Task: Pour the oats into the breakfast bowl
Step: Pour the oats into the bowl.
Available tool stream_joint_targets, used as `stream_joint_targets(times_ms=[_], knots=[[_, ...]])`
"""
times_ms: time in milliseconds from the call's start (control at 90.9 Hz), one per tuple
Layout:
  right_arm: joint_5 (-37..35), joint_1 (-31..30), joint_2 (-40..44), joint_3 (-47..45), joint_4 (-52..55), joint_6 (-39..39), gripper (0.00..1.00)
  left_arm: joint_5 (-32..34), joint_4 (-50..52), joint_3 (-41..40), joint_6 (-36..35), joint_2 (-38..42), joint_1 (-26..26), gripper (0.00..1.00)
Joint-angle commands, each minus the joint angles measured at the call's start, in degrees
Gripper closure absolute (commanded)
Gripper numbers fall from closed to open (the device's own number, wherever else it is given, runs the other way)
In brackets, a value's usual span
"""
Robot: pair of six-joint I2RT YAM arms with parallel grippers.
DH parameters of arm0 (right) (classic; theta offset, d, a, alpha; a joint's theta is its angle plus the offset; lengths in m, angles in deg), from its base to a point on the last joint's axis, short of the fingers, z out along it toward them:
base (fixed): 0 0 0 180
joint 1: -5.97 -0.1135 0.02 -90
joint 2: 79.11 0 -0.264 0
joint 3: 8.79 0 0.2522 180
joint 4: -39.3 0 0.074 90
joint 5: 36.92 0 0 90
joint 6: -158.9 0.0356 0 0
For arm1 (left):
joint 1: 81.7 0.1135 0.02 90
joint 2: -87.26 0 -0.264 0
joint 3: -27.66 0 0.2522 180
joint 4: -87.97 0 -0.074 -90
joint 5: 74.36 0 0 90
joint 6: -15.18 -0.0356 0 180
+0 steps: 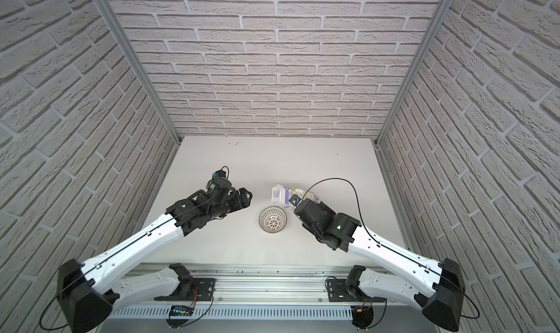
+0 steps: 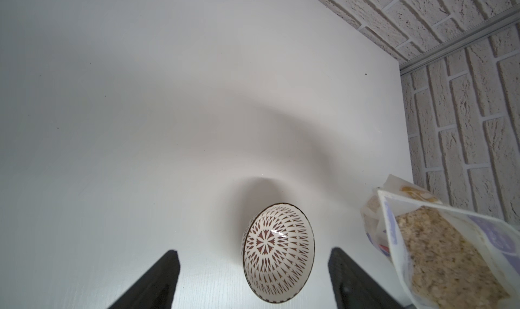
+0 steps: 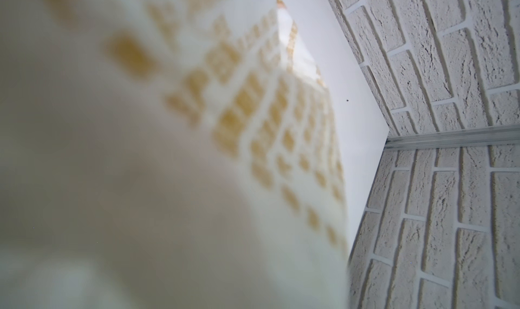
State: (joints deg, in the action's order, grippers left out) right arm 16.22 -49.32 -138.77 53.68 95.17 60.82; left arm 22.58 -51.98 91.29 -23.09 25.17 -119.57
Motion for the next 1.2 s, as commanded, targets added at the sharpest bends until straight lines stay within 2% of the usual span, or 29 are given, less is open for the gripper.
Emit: stream_joint_targets(times_ms=[0, 154, 385, 858, 1188], knots=[[-11.19, -2.17, -0.23, 4.45, -2.76, -1.39, 0.97, 1.02, -6.02, -3.59, 3.97, 2.02, -0.79, 0.15], [-15.42, -5.42, -3.48, 5.37, -0.67, -3.67, 0.97, 1.57, -7.14, -7.53, 7.11, 1.69, -1.69, 0.16], [-16.9, -8.35, -4.86, 4.39, -1.85, -6.93, 0.97, 1.59, -13.11, -12.68, 12.37, -0.14, -4.44, 0.15], [-24.58, -10.96, -8.95, 3.16, -2.54, -10.95, 0.97, 5.29, -13.49, -13.45, 17.07, -2.46, -7.16, 0.15], [-29.67, -12.55, -9.89, 2.48, -2.52, -14.17, 0.96, 5.44, -13.62, -13.83, 19.04, -3.71, -7.48, 0.16]])
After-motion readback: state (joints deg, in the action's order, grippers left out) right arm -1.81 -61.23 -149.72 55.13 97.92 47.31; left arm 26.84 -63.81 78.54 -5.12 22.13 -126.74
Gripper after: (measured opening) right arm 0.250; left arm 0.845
